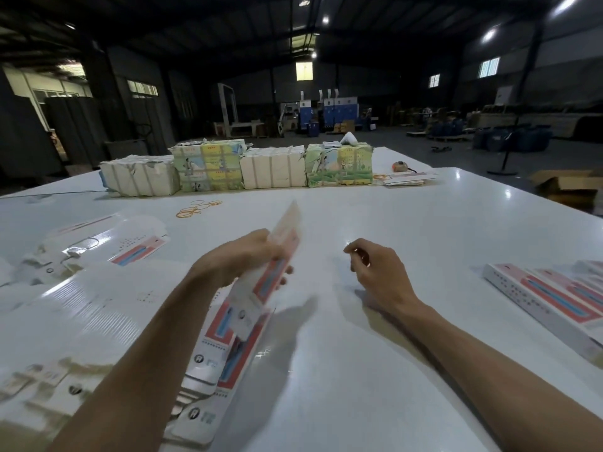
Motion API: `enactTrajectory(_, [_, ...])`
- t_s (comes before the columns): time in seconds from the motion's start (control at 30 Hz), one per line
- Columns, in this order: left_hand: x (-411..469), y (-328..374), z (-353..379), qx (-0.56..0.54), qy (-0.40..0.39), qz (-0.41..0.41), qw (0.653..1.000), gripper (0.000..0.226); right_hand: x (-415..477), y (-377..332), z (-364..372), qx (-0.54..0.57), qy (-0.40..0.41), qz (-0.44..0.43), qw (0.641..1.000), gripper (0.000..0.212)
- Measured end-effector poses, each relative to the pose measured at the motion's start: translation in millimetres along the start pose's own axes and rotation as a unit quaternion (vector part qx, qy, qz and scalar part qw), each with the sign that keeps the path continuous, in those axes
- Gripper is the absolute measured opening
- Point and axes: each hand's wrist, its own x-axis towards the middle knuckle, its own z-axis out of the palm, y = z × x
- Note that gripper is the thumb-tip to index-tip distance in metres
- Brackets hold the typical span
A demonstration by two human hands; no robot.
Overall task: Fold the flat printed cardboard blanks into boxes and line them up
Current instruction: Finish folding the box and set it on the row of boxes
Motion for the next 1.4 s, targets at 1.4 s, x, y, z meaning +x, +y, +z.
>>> enactTrajectory(1.4, [21, -2, 112, -0.376, -0.241, 0.089, 0.890, 0.074, 12, -28, -46, 0.397, -0.128, 0.084, 0.905, 0.024])
